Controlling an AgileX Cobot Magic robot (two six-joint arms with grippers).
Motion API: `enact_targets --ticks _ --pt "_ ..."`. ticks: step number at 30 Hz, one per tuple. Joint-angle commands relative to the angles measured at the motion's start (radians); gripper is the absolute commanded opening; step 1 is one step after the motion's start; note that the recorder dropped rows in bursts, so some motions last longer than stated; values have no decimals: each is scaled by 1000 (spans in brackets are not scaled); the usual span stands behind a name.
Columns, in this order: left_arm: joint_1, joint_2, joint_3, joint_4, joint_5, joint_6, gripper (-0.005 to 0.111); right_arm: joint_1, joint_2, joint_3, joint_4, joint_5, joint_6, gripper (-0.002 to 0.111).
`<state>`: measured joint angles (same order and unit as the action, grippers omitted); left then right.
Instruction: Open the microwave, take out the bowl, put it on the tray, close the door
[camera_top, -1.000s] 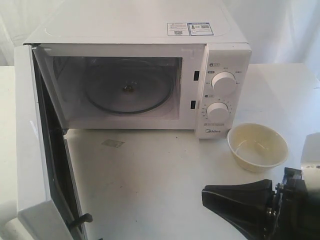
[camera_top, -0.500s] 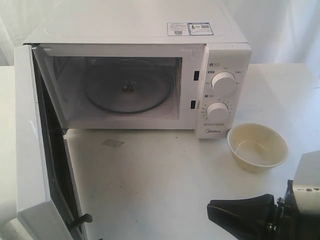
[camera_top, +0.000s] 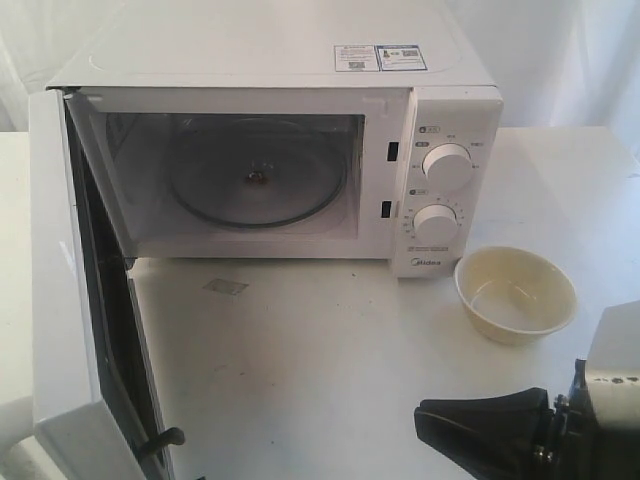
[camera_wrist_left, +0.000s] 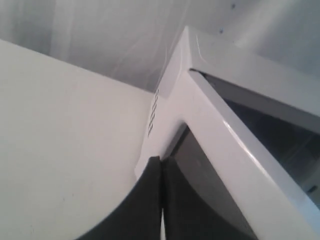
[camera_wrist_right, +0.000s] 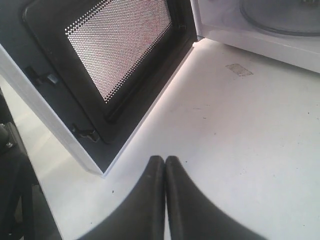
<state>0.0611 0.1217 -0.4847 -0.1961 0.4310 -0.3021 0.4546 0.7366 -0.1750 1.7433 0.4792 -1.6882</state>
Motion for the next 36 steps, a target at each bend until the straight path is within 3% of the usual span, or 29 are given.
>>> enact_targets --ticks 1,8,14,18,28,36 --pt "-3 49 -39 -59 91 110 0 4 -6 7 1 1 -13 0" --pt "-3 52 -39 -133 70 122 0 4 -6 13 1 4 -13 0" --pt "-3 131 -46 -346 25 432 0 4 -6 13 1 26 -13 0" --pt "-3 283 -79 -438 104 605 0 4 -6 13 1 38 -15 0" --pt "-3 598 -119 -364 177 682 0 4 -6 13 1 38 -20 0" --pt "-3 719 -122 -378 142 698 0 4 -6 13 1 38 -20 0"
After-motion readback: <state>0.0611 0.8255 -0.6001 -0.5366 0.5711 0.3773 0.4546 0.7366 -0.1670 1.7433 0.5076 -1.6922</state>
